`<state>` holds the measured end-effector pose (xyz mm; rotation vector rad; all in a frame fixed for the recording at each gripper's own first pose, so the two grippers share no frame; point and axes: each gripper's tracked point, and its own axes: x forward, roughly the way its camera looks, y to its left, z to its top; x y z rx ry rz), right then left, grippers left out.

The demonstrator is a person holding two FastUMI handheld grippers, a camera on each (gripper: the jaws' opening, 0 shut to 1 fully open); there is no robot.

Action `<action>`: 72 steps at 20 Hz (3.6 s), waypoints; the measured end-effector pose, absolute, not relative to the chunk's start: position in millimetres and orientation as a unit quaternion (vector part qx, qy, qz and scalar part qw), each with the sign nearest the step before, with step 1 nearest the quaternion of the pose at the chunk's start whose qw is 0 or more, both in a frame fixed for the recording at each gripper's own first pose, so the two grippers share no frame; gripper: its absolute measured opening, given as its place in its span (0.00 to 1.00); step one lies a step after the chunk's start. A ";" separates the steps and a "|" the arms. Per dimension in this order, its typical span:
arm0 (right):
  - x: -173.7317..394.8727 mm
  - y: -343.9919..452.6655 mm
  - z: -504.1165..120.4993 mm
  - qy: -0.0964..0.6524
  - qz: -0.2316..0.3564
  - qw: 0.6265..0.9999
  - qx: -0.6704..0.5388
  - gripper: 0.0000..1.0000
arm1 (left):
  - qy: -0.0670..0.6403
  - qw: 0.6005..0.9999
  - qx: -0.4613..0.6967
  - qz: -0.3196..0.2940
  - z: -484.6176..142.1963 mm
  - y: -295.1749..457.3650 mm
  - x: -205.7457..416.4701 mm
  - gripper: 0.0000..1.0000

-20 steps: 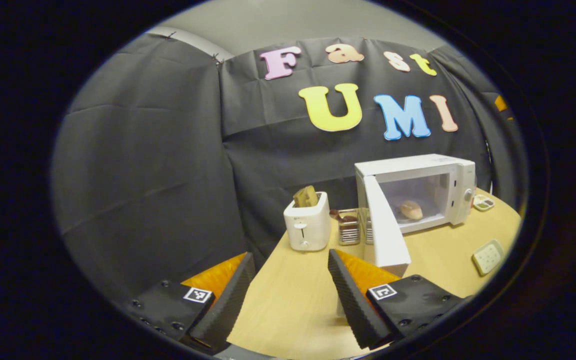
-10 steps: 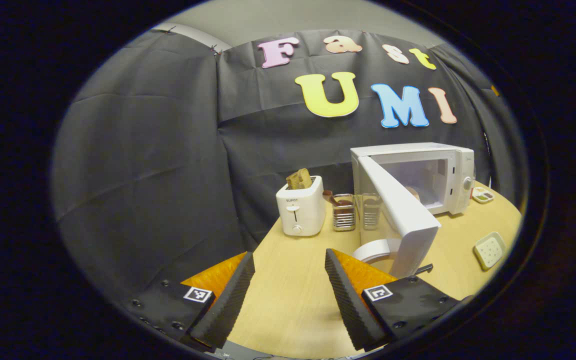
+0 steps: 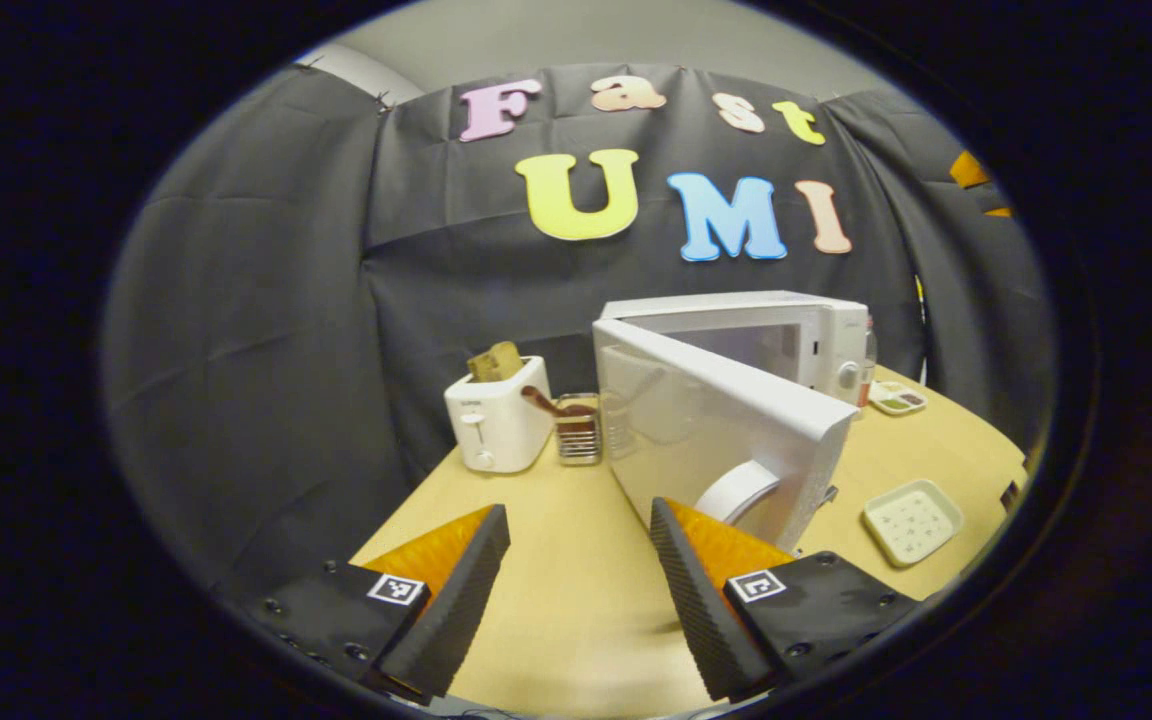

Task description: Open the microwave oven with the left hand, put the food in, and close the microwave oven.

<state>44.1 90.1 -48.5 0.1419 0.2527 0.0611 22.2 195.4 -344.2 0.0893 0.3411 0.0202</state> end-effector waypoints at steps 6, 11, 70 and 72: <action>43.3 37.6 -59.0 0.141 0.021 0.987 0.074 0.93 | 0.172 0.984 0.042 -0.036 -348.1 96.0 44.2 0.94; 49.8 -3.8 -65.9 0.154 0.015 0.985 0.071 0.98 | 0.172 0.982 0.040 -0.062 -348.5 30.8 81.8 0.95; 76.6 39.6 -6.1 0.065 0.032 0.997 0.003 0.93 | 0.053 0.998 -0.003 -0.018 -86.4 49.5 96.5 0.99; 72.1 39.1 -9.9 0.070 0.017 0.997 -0.009 0.98 | 0.041 0.999 -0.007 -0.015 -67.1 65.7 84.7 0.98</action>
